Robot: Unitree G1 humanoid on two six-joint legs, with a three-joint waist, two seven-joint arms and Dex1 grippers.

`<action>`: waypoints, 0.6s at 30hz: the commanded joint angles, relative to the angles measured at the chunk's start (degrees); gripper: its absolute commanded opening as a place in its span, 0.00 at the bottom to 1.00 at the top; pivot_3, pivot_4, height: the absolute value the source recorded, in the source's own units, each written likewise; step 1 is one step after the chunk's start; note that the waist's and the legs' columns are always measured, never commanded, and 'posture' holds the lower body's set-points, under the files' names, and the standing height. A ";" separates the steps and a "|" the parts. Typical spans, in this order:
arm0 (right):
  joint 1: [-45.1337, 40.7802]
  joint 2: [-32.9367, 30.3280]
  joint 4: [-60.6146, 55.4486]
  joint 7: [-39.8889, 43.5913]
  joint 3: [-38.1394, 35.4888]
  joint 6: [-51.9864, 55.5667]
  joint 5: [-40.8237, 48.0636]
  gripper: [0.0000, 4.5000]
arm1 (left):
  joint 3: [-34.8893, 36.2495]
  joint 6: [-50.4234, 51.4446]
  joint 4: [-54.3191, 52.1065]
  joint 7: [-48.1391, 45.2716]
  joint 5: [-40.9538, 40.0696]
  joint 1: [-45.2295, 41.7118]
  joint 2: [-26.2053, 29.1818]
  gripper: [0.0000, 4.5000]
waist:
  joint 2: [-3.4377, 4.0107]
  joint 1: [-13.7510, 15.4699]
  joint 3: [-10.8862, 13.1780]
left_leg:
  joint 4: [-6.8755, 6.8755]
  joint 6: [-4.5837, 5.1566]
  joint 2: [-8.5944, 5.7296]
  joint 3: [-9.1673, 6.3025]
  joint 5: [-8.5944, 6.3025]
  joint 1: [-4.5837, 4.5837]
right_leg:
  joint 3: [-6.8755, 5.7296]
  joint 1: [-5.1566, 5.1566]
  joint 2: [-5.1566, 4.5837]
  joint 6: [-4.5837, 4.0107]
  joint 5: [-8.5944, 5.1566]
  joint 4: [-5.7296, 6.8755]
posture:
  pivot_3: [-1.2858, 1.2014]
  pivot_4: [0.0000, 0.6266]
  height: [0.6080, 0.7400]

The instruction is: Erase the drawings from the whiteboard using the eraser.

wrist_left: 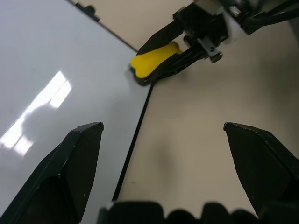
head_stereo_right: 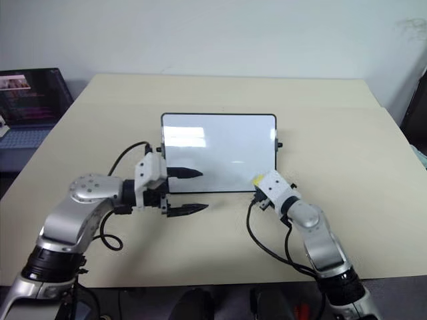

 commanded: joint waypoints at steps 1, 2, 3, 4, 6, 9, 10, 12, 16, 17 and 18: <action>1.63 1.03 -7.52 -2.95 -7.68 2.00 2.70 0.28 | -1.59 -1.40 -1.10 -0.98 -0.33 -2.09 -1.25 1.00 | 0.00 0.19 0.00 | 0.00 0.00 0.00 0.00 0.00 0.00 | 0.00 0.00 0.00 0.01 0.00 0.00 | 0.52 0.24 1.00; 2.76 1.58 -8.51 -4.10 -9.98 2.62 3.26 0.28 | -2.42 -1.58 -0.69 -0.98 -0.19 -2.94 -2.11 1.00 | 0.00 0.39 0.00 | 0.00 0.00 0.00 0.00 0.00 -0.02 | -0.02 0.00 0.00 0.01 0.00 -0.01 | 0.52 0.24 1.00; 3.87 1.93 -9.00 -5.11 -11.81 3.08 3.67 0.28 | -3.22 -1.78 -0.27 -0.94 0.02 -3.75 -3.01 1.00 | -0.02 0.59 -0.01 | -0.01 0.00 -0.01 0.01 0.00 -0.02 | -0.02 0.00 0.00 0.01 0.00 -0.02 | 0.52 0.24 1.00; 4.88 2.27 -9.18 -6.07 -13.55 3.40 3.95 0.28 | -4.07 -2.10 0.27 -0.89 0.38 -4.66 -3.99 1.00 | -0.01 0.76 -0.01 | 0.00 0.00 -0.04 0.03 0.00 -0.04 | -0.04 0.01 0.00 0.00 0.00 -0.05 | 0.52 0.24 1.00; 6.59 3.17 -8.77 -8.44 -16.67 3.47 4.12 0.28 | -6.07 -3.34 2.04 -0.73 1.59 -6.73 -6.37 1.00 | -0.01 0.88 -0.01 | -0.01 0.00 -0.04 0.04 0.00 -0.05 | -0.05 0.01 0.00 -0.02 0.01 -0.06 | 0.52 0.24 1.00; 7.00 5.11 -6.03 -12.08 -20.81 2.56 5.15 0.28 | -8.64 -4.48 5.12 -0.56 2.93 -10.39 -10.50 1.00 | -0.01 0.85 -0.01 | 0.01 0.00 -0.08 0.09 0.00 -0.05 | -0.01 0.02 0.00 -0.01 0.01 -0.05 | 0.52 0.24 1.00; 6.84 5.55 -4.96 -13.14 -21.81 2.06 5.33 0.28 | -9.28 -4.99 6.34 -0.38 3.60 -11.45 -11.73 1.00 | -0.01 0.83 -0.01 | 0.02 0.00 -0.10 0.10 0.00 -0.04 | 0.00 0.02 0.00 -0.01 0.01 -0.04 | 0.52 0.24 1.00; 6.32 6.22 -2.78 -14.71 -23.64 1.29 5.93 0.28 | -10.56 -6.04 8.44 -0.29 4.53 -13.44 -14.16 1.00 | 0.00 0.60 -0.01 | 0.02 0.00 -0.16 0.12 0.00 -0.03 | 0.01 0.03 0.01 -0.01 0.01 -0.03 | 0.52 0.24 1.00; 5.39 6.28 1.23 -15.79 -25.52 0.85 7.43 0.28 | -13.29 -7.53 10.73 -2.39 4.99 -16.26 -17.95 1.00 | 0.02 0.49 -0.01 | -0.03 0.00 -0.09 0.16 0.00 -0.01 | 0.04 0.02 0.12 -0.07 0.04 -0.03 | 0.52 0.24 1.00; 5.25 6.32 1.82 -16.04 -25.86 0.75 7.82 0.28 | -13.66 -7.91 11.03 -2.88 5.16 -16.47 -18.32 1.00 | 0.03 0.51 -0.02 | -0.04 0.00 -0.09 0.17 0.00 -0.01 | 0.04 0.02 0.15 -0.07 0.04 -0.03 | 0.52 0.24 1.00; 5.03 6.34 2.60 -16.33 -26.33 0.57 8.36 0.28 | -13.99 -8.30 11.36 -3.11 5.39 -16.61 -18.61 1.00 | 0.05 0.49 -0.02 | -0.04 0.00 -0.08 0.18 0.00 -0.01 | 0.03 0.02 0.15 -0.07 0.04 -0.03 | 0.52 0.24 1.00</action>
